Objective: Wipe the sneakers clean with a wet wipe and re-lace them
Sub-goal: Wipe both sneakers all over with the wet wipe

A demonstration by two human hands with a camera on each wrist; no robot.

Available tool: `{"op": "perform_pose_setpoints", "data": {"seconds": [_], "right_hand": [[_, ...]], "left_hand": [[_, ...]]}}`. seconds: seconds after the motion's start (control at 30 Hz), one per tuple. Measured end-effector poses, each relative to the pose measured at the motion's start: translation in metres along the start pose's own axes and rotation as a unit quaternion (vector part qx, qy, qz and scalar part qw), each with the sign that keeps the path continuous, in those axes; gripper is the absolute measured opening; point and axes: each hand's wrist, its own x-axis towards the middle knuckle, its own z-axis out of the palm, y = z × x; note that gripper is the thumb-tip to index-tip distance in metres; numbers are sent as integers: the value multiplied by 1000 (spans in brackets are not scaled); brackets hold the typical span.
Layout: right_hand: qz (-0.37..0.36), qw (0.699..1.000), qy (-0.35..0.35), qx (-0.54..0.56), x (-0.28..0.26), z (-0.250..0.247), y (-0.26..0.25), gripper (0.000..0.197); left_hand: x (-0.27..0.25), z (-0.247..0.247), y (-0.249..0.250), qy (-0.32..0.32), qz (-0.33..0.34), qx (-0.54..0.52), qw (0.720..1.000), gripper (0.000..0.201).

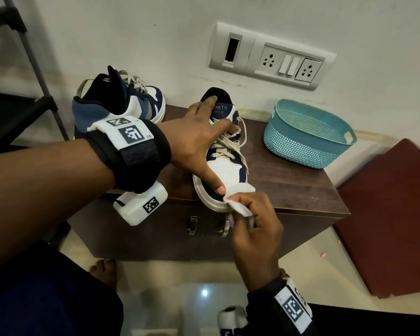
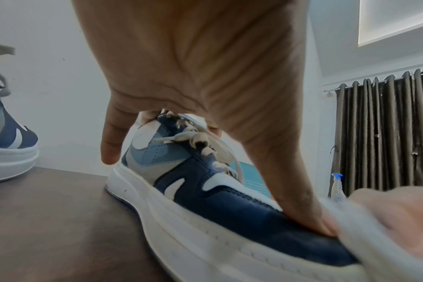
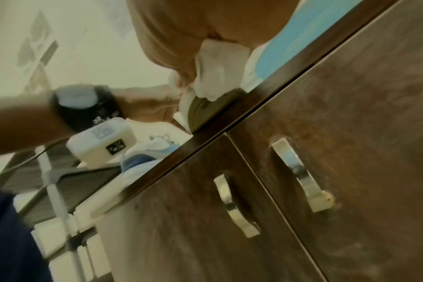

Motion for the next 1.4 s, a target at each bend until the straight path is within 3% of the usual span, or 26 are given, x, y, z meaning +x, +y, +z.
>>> {"op": "perform_pose_setpoints", "data": {"seconds": [0.07,0.2,0.23,0.33,0.37,0.43,0.53,0.6,0.67,0.73,0.83,1.0,1.2,1.4], "right_hand": [[-60,996,-52,-40,-5,0,-3,36],[35,996,81,-20,6,-3,12,26],[25,996,79,-27,5,-1,9,28],[-85,993,-35,-70,-9,4,-1,38],[-79,994,-39,-65,-9,1,3,37],[13,999,30,-26,-3,-5,13,31],[175,970,165,43,14,-18,26,19],[190,948,241,81,30,-31,27,9],[171,945,263,94,42,-38,24,7],[169,958,209,99,44,-30,20,14],[167,981,75,66,23,-4,5,16],[115,991,57,31,-24,4,-12,17],[194,979,-27,50,41,-4,1,15],[128,990,-54,26,0,-18,-16,11]], "left_hand": [[1,0,0,-6,3,-2,1000,137],[-1,1,-2,-5,-2,-18,1000,136],[-1,1,-1,-3,1,-19,1000,136],[-1,0,-2,-1,5,-14,1000,135],[-1,0,-2,-2,4,-13,1000,135],[0,1,-1,-1,-2,-14,1000,136],[1,2,0,-4,-7,-12,1000,137],[1,1,-1,-2,-5,-10,1000,136],[0,1,-1,2,-3,-7,1000,134],[0,1,0,6,-2,-3,1000,133],[1,1,1,8,-5,3,1000,134],[2,2,-1,4,-10,3,1000,138],[3,2,0,3,-5,-8,1000,137],[2,-1,1,-1,-4,9,1000,138]]}}
